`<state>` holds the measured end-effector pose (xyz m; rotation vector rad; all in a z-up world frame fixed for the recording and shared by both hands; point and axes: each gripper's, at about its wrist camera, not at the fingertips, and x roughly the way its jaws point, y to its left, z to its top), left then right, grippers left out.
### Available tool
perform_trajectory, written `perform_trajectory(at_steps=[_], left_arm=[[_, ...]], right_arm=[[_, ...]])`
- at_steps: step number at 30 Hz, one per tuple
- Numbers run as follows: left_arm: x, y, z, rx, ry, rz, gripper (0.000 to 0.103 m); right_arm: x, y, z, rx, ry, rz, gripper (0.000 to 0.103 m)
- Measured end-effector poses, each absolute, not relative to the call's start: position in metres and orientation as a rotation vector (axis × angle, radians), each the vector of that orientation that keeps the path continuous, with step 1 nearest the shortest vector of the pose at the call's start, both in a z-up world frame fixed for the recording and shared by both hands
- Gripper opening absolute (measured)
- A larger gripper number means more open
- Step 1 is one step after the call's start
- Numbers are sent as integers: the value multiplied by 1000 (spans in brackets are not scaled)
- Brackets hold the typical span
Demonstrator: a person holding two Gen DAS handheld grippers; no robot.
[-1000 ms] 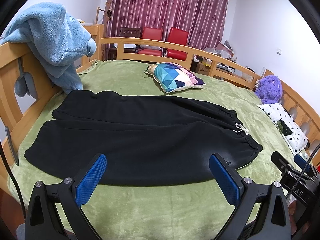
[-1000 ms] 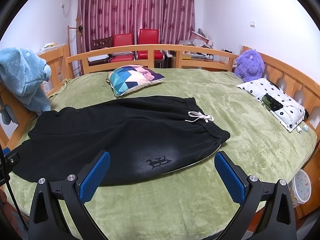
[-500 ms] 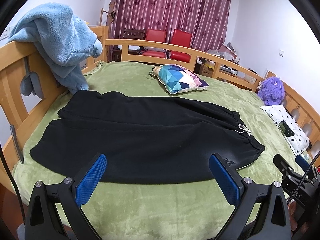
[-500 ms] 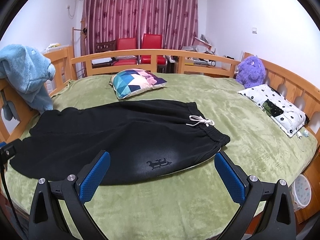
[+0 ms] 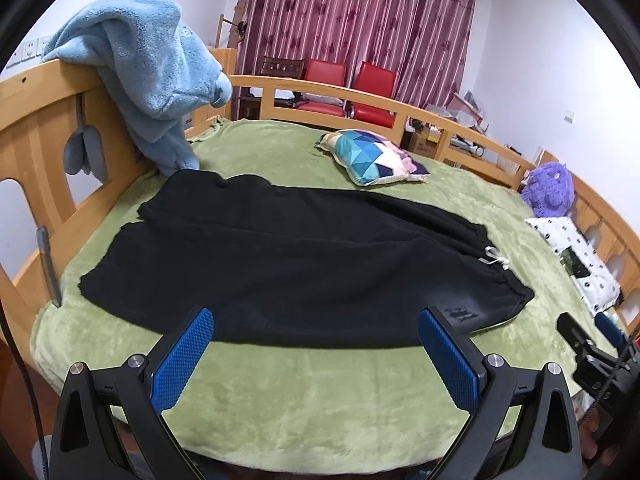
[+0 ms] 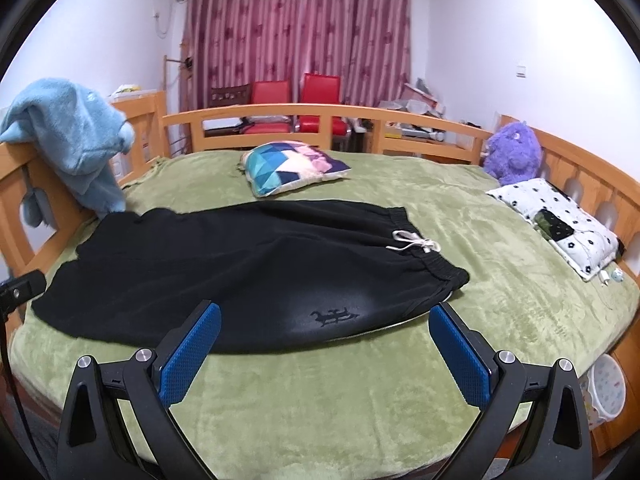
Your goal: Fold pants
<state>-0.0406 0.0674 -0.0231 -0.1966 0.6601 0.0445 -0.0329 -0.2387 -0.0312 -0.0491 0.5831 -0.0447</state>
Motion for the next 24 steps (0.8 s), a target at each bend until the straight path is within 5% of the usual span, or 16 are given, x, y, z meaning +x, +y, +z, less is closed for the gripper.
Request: perform_trajectory(at_steps=[24], left_arm=[[-20,95,-104,-173,777,23,99]], right_arm=[[-10,-268,-85,54,648,-29,95]])
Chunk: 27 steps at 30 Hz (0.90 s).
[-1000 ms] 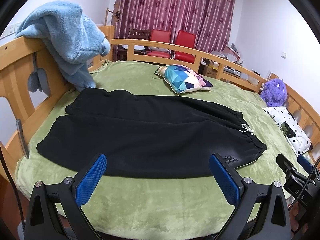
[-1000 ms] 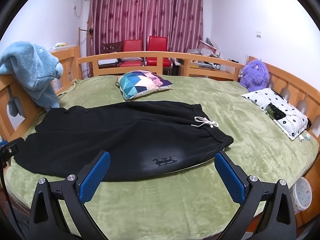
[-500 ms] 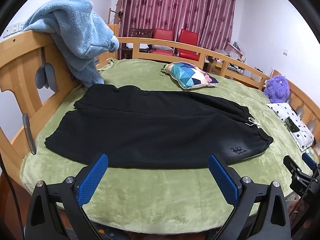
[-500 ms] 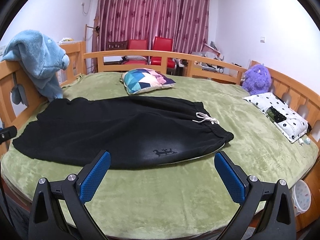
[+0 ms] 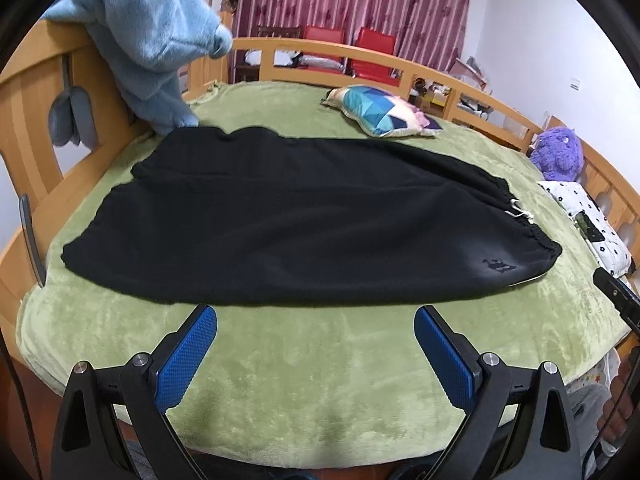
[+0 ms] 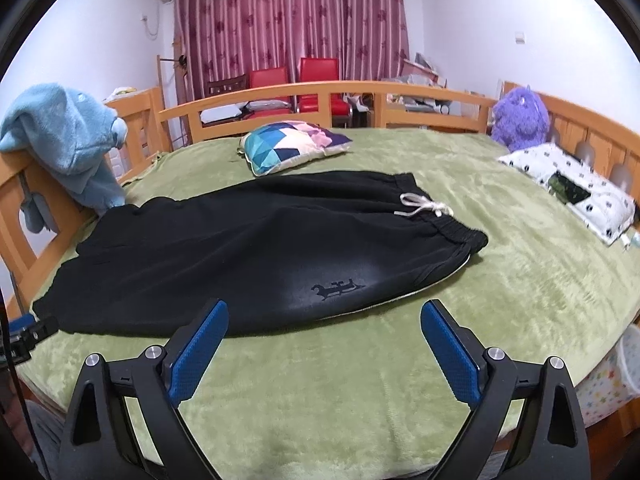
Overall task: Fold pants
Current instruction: 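Lower both grippers to the sweatpants legs and close on the fabric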
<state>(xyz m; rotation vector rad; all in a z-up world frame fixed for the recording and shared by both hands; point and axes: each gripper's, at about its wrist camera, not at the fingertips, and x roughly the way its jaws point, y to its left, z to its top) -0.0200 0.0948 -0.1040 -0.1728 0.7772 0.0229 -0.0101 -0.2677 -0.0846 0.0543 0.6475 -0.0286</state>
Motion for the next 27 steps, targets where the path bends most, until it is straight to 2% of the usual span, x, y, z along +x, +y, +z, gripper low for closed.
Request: perform_trajectory(at_steps=[3,7,20,27], left_arm=[[-12,105,-114,-219,794,30,99],[0,119,-130,-275,823,40,99],[33,157,-176,-415,858,111,99],[48,160,-189,-436,874,120,99]], right_arm=[[-1,-272,-94,54,679,-25,88],[11,-279,-111,59,717,-31,83],[56,-327,-162,144,811,-94,83],[78,-334,-171,167,822,-92,83]])
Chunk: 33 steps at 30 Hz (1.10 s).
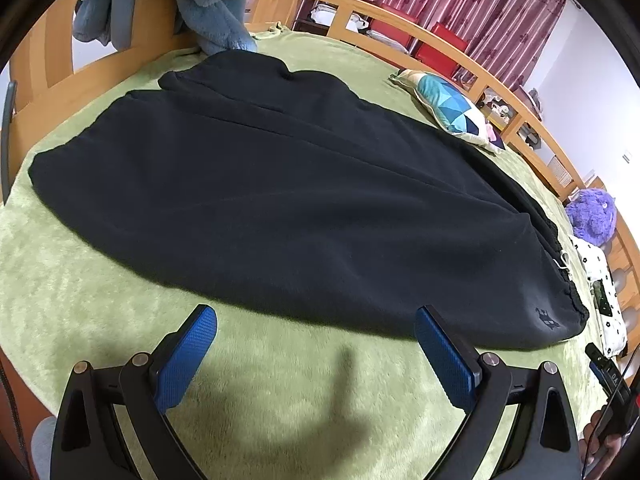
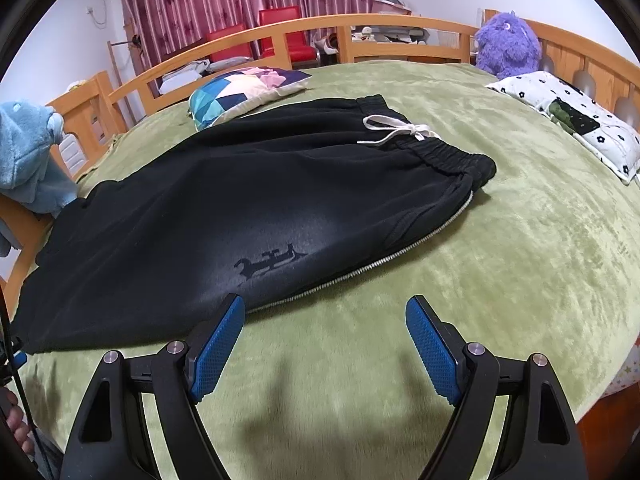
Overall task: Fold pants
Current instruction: 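Lower both grippers to the sweatpants legs and close on the fabric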
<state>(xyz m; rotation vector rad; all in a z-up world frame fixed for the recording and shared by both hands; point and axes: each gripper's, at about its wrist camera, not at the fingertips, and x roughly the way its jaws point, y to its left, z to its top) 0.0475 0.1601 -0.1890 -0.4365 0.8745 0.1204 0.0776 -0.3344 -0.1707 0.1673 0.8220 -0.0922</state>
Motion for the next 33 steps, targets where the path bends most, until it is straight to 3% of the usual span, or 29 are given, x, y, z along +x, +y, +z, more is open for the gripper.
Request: perform_trajectory(at_steps=[11,21,23,25,26,30,33], left_arm=[[54,178,-207,-501,895,135,99],[64,202,-224,-570,891,164,98],[70,206,-227,-577,886,190,91],[74,210,-228,-584,881,236,76],[76,211,-228,-578,878,264,71],[82,219,-226,-573,874,307,25],[83,221,-222,-575,874,280,18]], right_arm=[[106,-339,-191,223,841,-86,83],[139,-362,-223,442,895,-60,83],[150,-363,-231,471,912,-54,79],[159,-363,-237,489,920,-53,63],[163,-361,-239,490,925,-55,49],[173,-354,-236,455,909,-53,22],[176,-345,-225,401,885,-51,16]])
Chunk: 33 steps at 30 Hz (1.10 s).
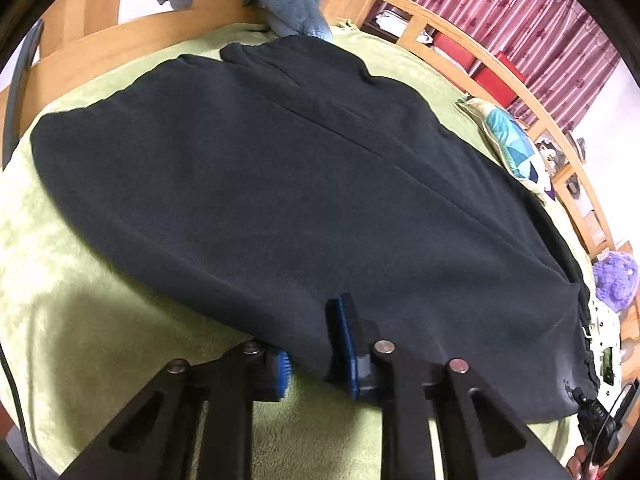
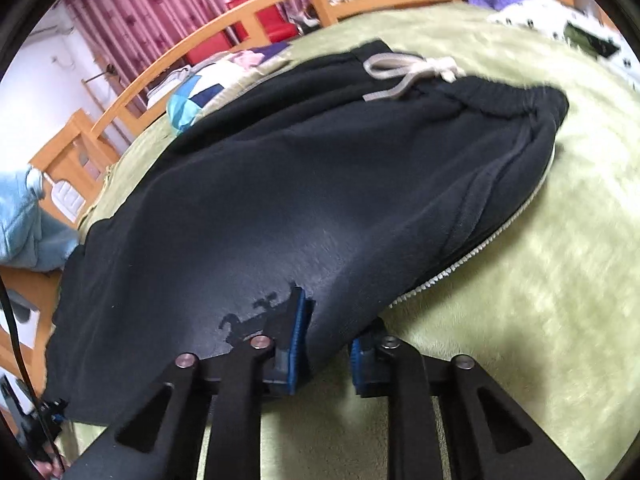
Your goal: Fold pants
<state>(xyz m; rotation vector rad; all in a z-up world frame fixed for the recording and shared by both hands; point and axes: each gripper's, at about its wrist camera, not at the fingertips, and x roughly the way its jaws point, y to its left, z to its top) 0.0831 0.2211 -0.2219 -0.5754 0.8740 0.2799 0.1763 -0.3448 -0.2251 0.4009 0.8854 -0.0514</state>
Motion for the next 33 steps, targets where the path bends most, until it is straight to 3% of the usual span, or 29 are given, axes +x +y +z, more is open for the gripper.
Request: perform_trajectory(at_steps=[6,19,33], left_arm=[[79,219,-193,-546,827,231,11],[92,218,-100,-458,690,173,10],[189,218,-46,-372,610,192,10]], right_arm=[[173,-333,-192,321,826,-45,12],[171,-340,-113,299,762,1,10],[247,-322,-56,211,707,25,10]])
